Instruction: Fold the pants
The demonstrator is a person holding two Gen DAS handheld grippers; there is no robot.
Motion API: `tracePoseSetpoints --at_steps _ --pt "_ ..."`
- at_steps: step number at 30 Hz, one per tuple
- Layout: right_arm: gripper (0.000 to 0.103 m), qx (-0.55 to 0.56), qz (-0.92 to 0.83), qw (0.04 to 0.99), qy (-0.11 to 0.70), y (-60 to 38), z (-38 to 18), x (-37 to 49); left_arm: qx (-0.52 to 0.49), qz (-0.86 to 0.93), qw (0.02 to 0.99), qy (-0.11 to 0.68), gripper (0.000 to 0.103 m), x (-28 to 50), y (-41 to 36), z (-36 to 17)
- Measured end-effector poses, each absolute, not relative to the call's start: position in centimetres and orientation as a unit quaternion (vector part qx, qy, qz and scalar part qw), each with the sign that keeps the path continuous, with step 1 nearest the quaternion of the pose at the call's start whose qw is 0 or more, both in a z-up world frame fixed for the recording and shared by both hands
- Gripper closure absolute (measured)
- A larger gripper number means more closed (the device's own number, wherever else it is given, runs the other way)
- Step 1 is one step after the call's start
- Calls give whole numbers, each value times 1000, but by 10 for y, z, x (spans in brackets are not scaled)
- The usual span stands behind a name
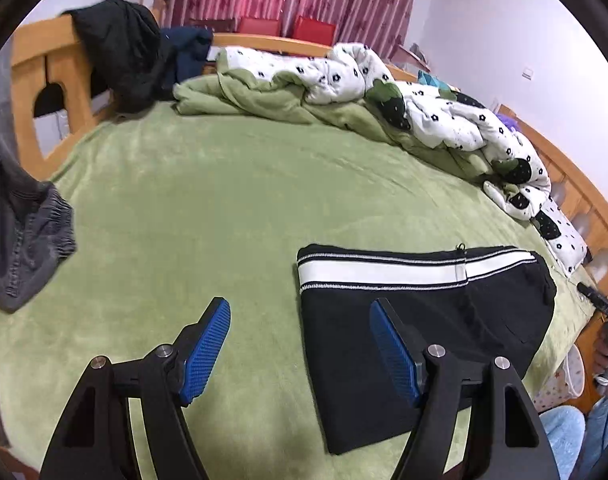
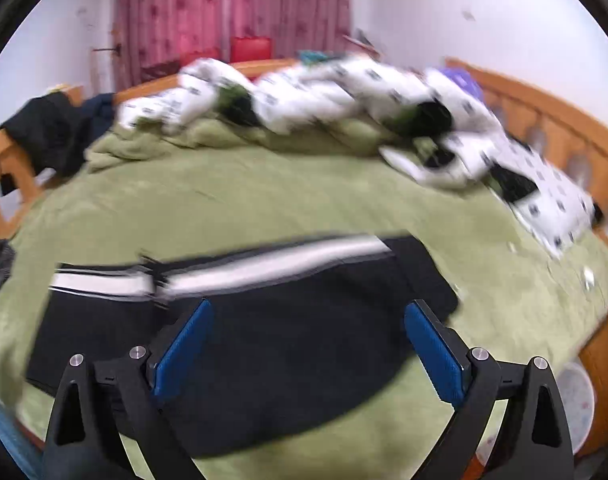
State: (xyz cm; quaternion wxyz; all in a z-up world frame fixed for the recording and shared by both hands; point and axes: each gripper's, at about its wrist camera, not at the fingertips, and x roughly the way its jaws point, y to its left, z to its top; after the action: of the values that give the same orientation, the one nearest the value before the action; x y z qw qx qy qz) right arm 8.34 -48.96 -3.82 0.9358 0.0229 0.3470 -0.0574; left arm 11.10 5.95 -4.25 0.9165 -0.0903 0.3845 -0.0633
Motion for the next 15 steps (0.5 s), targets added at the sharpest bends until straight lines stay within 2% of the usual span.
tracePoseSetpoints --at_steps 8,15 --pt "10 167 -108 897 396 -580 -148 94 -135 -155 864 459 32 163 54 -129" --pt "10 248 -86 889 376 -603 -181 139 -173 -204 826 496 33 196 39 -187"
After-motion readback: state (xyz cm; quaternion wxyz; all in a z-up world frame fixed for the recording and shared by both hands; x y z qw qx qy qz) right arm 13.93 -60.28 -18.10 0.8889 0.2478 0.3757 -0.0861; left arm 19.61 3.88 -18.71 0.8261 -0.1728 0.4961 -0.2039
